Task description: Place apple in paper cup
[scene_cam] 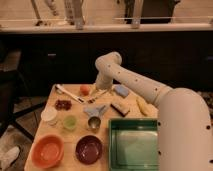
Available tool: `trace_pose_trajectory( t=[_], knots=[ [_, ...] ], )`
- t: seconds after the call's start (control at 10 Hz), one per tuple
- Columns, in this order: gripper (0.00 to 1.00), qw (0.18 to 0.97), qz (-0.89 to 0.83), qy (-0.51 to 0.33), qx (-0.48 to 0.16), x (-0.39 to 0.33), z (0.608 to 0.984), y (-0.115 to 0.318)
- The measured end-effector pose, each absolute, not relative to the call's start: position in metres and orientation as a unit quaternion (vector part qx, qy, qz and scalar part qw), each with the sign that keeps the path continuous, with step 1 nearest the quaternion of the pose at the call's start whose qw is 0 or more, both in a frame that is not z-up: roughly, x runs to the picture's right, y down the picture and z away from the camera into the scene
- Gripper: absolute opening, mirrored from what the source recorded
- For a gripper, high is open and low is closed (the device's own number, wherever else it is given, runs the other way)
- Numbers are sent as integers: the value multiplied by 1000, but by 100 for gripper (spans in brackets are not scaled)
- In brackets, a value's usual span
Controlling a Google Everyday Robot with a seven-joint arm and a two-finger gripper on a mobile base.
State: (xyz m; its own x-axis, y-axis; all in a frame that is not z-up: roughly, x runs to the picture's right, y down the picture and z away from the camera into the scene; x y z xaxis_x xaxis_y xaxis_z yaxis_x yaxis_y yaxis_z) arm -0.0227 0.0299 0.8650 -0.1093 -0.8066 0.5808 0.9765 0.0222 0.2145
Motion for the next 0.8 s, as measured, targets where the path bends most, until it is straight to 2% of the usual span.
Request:
trace_pose_trajectory(
  t=[0.2,0.8],
  knots=[
    [80,649,-688,-292,-144,-38,878,26],
    [80,649,-688,-291,-146,-37,880,26]
  ],
)
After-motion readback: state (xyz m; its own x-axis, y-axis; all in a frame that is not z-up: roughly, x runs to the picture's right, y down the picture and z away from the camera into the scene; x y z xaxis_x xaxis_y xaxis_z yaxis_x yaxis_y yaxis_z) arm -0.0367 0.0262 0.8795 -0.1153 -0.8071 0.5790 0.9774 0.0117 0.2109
